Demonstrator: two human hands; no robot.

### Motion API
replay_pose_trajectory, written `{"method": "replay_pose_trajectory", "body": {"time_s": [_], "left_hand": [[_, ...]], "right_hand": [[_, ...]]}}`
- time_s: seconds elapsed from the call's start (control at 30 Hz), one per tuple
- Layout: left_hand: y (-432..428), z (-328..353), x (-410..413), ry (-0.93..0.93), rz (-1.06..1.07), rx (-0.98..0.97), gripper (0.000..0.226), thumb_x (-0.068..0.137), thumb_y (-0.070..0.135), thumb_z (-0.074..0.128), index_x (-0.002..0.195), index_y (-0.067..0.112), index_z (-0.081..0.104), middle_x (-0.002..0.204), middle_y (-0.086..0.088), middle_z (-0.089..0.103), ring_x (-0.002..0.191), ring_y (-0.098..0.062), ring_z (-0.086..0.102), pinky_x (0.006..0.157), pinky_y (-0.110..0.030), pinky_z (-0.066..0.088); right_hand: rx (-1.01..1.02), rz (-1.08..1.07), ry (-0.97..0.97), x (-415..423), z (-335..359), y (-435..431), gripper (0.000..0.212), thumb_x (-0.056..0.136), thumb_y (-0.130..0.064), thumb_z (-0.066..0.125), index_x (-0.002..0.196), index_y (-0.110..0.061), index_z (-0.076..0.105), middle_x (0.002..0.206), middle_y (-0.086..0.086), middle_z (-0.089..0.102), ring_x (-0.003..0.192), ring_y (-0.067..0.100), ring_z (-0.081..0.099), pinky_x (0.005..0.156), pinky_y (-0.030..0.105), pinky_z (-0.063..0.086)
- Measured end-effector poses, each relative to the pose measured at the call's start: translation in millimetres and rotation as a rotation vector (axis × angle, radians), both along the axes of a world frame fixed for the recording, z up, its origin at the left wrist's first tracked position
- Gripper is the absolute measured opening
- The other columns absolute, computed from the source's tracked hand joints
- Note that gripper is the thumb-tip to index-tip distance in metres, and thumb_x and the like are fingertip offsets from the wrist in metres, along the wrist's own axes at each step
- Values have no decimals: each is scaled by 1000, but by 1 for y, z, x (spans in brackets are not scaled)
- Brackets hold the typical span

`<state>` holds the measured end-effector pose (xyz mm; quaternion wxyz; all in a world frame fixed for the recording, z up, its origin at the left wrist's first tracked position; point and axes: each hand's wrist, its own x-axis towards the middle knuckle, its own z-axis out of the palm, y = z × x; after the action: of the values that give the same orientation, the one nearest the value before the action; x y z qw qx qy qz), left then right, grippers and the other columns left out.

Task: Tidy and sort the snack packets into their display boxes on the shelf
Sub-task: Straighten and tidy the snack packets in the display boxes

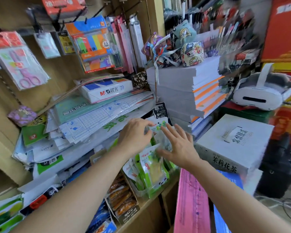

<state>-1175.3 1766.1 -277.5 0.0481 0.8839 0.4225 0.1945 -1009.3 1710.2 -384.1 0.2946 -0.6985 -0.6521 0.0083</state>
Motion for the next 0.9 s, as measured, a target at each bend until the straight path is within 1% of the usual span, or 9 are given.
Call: {"method": "replay_pose_trajectory", "body": {"time_s": [0.1, 0.17, 0.27, 0.33, 0.43, 0.53, 0.63, 0.73, 0.9], "left_hand": [[10, -11, 31, 268, 58, -232, 63, 101, 43, 50, 157, 22, 32, 158, -5, 41, 141, -28, 43, 108, -41, 42], [15, -21, 43, 365, 61, -351, 62, 103, 40, 49, 156, 14, 31, 156, -12, 41, 139, -31, 44, 107, -41, 42], [12, -37, 45, 198, -45, -339, 19, 102, 28, 51, 96, 12, 61, 88, -9, 62, 89, -29, 62, 70, -36, 42], [2, -49, 35, 222, -106, -326, 30, 102, 34, 52, 82, 12, 57, 67, 1, 50, 71, -26, 54, 62, -34, 34], [-11, -59, 21, 407, -165, -280, 25, 101, 43, 46, 88, 26, 58, 79, 3, 50, 95, -28, 52, 77, -38, 39], [-16, -53, 15, 313, -175, -437, 29, 89, 47, 48, 111, 48, 67, 110, 6, 68, 114, -26, 55, 95, -41, 47], [-12, -44, 18, 16, -129, -484, 33, 92, 28, 54, 119, 32, 73, 126, 7, 69, 115, -17, 63, 100, -39, 50], [4, -38, 29, -229, 4, -264, 17, 94, 16, 64, 101, 26, 76, 102, 7, 75, 96, -15, 70, 87, -33, 56], [24, -37, 67, 27, 14, -179, 49, 87, 41, 73, 132, 23, 63, 127, 2, 65, 117, -22, 61, 97, -39, 51]], "right_hand": [[-61, -1, 136, 9, -3, 4, 89, 86, -62, 58, 158, -32, 15, 166, -14, 11, 149, 21, 20, 115, 53, 24], [-15, -7, 173, 13, -10, 2, 89, 86, -53, 65, 157, -30, 19, 164, -11, 17, 143, 24, 33, 110, 51, 35], [58, 41, 192, 26, -17, -5, 96, 80, -35, 76, 156, -38, 17, 164, -10, 17, 137, 26, 42, 101, 46, 46], [85, 98, 218, 33, -19, -13, 93, 79, -29, 77, 153, -44, 23, 164, -11, 13, 135, 22, 43, 90, 41, 52], [135, 94, 217, 37, -16, -27, 63, 80, -37, 76, 137, -39, 48, 154, -13, 32, 122, 15, 53, 81, 38, 54], [127, 86, 214, 42, -14, -36, 39, 79, -39, 77, 115, -32, 65, 126, -13, 56, 108, 16, 60, 83, 36, 51], [100, 68, 222, 44, -19, -42, 31, 75, -26, 79, 104, -32, 70, 114, -17, 59, 100, 15, 60, 80, 38, 51], [100, 50, 219, 45, -23, -48, 32, 75, -25, 78, 106, -31, 72, 116, -17, 61, 103, 14, 60, 83, 38, 52], [103, 38, 213, 48, -26, -54, 29, 81, -27, 72, 110, -27, 75, 118, -10, 64, 104, 19, 61, 83, 39, 53]]}}
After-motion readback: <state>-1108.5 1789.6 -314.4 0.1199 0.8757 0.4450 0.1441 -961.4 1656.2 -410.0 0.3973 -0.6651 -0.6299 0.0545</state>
